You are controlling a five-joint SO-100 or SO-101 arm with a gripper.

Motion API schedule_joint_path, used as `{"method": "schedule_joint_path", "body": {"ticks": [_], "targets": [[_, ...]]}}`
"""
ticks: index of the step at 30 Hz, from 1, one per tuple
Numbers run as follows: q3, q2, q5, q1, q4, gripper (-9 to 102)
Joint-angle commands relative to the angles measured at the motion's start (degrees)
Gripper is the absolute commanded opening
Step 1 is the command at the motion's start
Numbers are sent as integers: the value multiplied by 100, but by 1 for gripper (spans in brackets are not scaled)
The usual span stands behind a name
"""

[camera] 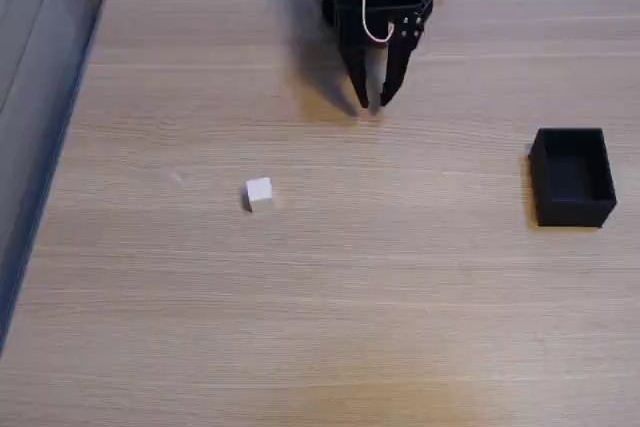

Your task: Pick a white block and place it in the black box.

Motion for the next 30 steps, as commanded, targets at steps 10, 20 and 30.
{"method": "schedule_joint_path", "body": {"ticks": [10, 20, 30], "targets": [[-976, -2004, -1222, 1951, -914, 29], [-1898, -3718, -1679, 2663, -1564, 32], [-3278, -5467, -2268, 2839, -1986, 32]]}}
